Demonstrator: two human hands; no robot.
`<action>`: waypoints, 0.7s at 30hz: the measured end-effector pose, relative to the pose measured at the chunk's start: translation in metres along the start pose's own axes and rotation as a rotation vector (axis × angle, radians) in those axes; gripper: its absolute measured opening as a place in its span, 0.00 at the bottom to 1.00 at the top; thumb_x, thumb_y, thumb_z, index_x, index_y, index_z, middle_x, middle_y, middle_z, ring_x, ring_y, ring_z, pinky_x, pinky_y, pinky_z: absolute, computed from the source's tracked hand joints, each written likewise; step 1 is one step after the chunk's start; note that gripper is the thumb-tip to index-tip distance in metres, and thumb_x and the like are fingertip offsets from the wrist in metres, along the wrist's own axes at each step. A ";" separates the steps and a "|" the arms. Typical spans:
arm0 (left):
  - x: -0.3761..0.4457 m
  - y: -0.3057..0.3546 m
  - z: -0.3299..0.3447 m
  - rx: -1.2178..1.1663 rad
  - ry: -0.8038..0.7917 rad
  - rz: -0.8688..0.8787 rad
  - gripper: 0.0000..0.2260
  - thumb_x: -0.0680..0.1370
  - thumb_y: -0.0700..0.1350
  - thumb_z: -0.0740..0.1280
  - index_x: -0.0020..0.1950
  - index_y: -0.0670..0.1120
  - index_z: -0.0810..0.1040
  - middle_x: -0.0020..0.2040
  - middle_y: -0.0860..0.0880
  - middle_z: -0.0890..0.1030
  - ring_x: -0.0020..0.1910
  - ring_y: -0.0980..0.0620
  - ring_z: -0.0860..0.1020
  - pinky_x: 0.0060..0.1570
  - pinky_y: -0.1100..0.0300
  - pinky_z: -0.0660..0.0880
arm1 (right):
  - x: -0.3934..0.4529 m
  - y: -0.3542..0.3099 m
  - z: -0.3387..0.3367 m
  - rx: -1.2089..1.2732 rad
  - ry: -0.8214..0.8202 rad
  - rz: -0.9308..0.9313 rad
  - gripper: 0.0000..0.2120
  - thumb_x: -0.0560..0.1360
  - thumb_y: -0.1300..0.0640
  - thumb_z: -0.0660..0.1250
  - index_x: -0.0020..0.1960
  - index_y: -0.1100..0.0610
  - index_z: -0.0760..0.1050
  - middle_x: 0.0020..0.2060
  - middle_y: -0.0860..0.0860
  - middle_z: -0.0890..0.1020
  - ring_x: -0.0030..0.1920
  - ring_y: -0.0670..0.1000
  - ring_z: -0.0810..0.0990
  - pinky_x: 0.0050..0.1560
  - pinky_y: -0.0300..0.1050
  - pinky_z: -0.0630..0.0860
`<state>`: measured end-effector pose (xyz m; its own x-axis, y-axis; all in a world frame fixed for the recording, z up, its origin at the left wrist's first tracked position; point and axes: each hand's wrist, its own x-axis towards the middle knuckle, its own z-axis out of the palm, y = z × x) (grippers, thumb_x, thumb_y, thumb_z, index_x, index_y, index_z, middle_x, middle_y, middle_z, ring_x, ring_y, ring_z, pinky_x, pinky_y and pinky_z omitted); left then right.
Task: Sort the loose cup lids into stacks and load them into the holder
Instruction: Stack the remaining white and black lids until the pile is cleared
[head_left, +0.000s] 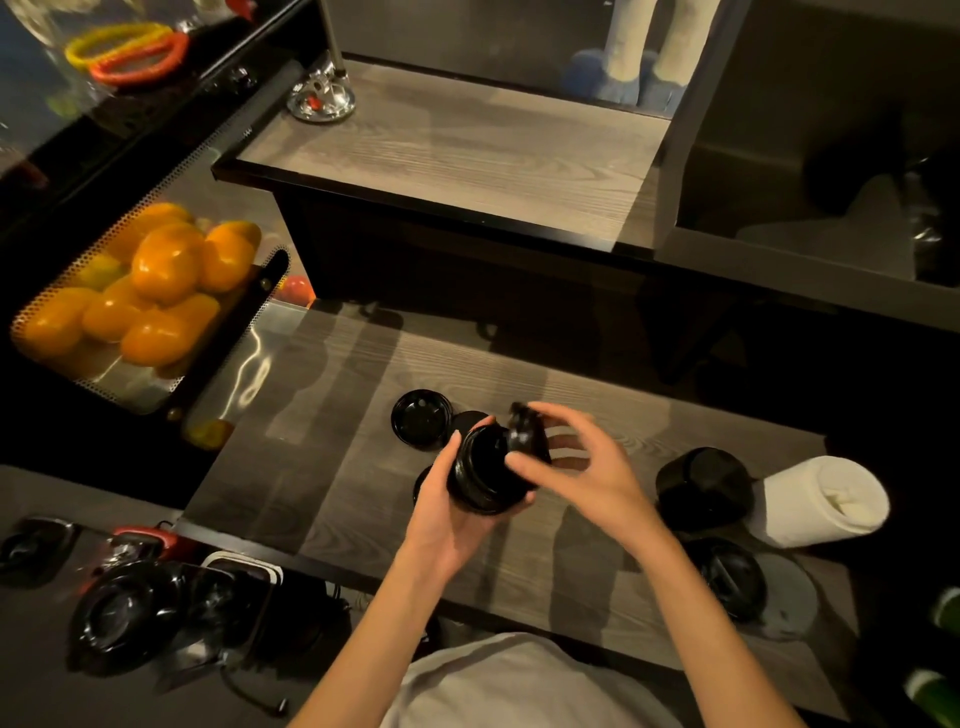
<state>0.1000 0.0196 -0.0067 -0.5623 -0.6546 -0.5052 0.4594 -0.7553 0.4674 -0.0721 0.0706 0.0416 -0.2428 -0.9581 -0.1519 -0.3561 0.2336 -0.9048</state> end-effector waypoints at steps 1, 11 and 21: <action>-0.001 0.001 0.000 -0.037 -0.004 -0.008 0.22 0.84 0.57 0.58 0.74 0.48 0.73 0.71 0.38 0.76 0.66 0.37 0.77 0.55 0.43 0.78 | 0.001 -0.001 -0.008 0.061 0.025 0.022 0.36 0.63 0.31 0.78 0.68 0.34 0.74 0.65 0.36 0.77 0.65 0.40 0.76 0.67 0.54 0.77; -0.003 0.004 0.004 0.071 -0.001 -0.043 0.26 0.83 0.63 0.57 0.72 0.48 0.76 0.70 0.39 0.77 0.67 0.39 0.77 0.55 0.44 0.78 | 0.003 -0.019 -0.024 -0.203 -0.167 -0.177 0.39 0.69 0.49 0.81 0.74 0.34 0.68 0.70 0.39 0.65 0.71 0.39 0.67 0.72 0.49 0.73; -0.006 0.006 0.014 0.004 -0.073 0.030 0.27 0.81 0.55 0.62 0.76 0.42 0.70 0.72 0.35 0.74 0.70 0.38 0.75 0.61 0.41 0.77 | -0.003 -0.022 -0.008 -0.262 -0.180 -0.110 0.46 0.64 0.33 0.79 0.77 0.35 0.62 0.71 0.33 0.63 0.71 0.37 0.67 0.73 0.49 0.70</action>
<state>0.0966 0.0195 0.0088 -0.5971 -0.6726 -0.4371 0.4740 -0.7354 0.4843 -0.0712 0.0697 0.0649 -0.0351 -0.9883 -0.1483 -0.5969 0.1397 -0.7900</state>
